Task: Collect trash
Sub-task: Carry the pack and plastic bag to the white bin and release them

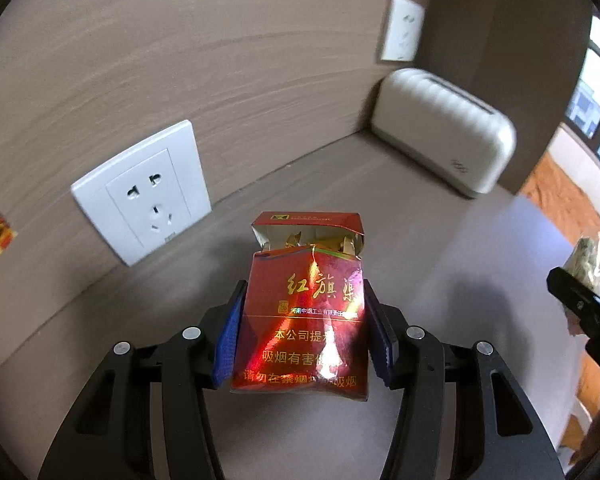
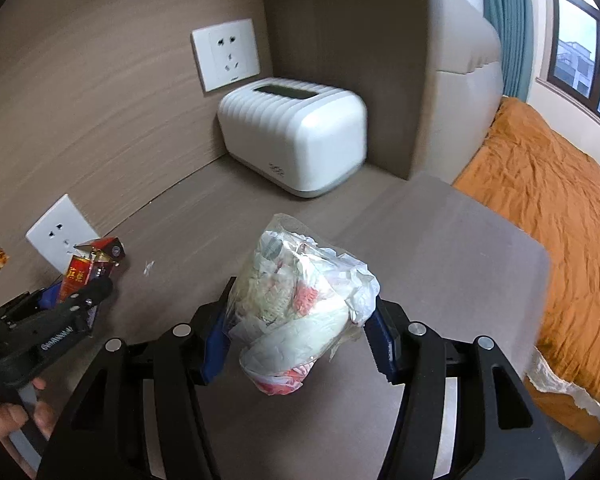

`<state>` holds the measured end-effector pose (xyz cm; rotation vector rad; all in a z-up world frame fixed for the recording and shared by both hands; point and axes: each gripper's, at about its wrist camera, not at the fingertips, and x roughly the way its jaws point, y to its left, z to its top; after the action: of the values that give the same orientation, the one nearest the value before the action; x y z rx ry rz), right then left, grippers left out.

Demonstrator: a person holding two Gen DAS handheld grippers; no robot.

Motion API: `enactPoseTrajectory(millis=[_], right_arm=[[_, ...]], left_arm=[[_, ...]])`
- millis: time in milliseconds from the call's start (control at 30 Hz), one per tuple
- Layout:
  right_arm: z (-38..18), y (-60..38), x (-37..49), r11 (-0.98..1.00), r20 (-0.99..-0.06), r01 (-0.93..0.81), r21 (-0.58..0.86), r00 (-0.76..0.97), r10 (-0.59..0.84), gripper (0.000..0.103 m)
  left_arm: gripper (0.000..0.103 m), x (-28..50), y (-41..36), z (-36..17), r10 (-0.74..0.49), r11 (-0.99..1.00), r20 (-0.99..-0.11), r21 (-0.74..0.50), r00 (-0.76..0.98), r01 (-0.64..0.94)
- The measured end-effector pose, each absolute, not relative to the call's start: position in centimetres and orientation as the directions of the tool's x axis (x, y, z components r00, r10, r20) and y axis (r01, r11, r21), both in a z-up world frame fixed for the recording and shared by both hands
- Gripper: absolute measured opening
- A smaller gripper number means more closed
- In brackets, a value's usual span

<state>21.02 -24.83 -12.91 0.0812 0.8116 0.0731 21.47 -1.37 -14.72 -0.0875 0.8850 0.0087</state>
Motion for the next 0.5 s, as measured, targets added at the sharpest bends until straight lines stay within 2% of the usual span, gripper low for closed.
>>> enactPoseTrajectory(millis=[500], right_arm=[[-12.2,-34.3,12.0,0.984,-0.709,0.132,0.119,0.705,-0.009,0.059]], left_arm=[[0.053,14.8,-14.2,-12.5,-0.181,0.965,-0.775,-0.021,0.605,0.261]])
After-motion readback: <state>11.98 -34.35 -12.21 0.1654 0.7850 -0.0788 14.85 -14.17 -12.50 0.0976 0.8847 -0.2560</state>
